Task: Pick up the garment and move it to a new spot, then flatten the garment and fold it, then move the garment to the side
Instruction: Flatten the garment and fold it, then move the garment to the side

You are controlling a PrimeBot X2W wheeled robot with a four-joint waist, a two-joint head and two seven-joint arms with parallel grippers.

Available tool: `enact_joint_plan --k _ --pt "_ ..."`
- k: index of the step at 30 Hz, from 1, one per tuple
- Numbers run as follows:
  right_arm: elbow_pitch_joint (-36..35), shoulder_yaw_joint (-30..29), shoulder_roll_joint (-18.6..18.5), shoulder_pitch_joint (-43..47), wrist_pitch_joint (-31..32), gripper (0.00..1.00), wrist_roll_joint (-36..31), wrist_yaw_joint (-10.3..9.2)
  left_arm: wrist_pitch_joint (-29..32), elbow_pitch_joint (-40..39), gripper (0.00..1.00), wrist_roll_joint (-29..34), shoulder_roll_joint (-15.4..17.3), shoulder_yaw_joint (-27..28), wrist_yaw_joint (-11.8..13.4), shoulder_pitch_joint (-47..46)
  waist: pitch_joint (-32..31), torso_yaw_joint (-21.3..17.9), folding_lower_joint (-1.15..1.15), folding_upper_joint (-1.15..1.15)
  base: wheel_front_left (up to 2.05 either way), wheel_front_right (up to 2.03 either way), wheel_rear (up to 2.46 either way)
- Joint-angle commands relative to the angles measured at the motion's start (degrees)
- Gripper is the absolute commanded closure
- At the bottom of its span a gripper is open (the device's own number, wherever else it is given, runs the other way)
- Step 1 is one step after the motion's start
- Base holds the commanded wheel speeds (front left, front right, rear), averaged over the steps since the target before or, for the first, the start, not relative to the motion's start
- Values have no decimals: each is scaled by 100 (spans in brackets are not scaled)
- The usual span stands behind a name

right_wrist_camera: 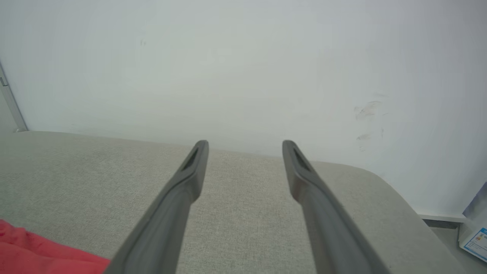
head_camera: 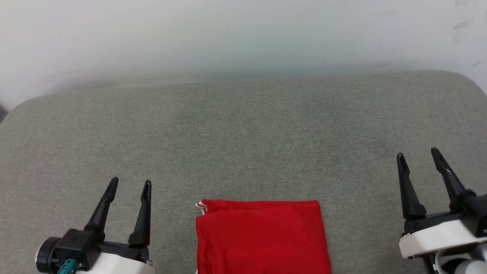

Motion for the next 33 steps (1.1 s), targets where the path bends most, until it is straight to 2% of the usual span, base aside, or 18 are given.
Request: enact_joint_plan --k 1,11,23,28,33 --pt "-26 -29 146 131 -145 0 29 -4 -12 1 0 -16 20 -21 -10 -26 5 20 0 0 0 0 0" --pt "40 -74 487 454 -538 0 5 -4 -12 -18 0 -2 11 -83 -10 8 -10 144 0 0 0 0 0" --pt "39 -5 565 481 -340 0 49 -4 -12 -8 0 16 0 -99 -10 -12 13 174 0 0 0 0 0" --pt "-157 254 367 500 364 0 14 -3 -12 -10 0 10 4 -112 -10 -62 113 203 0 0 0 0 0" --pt "-417 677 125 577 1925 0 442 -4 -12 6 0 -13 6 -122 -10 -148 261 270 0 0 0 0 0"
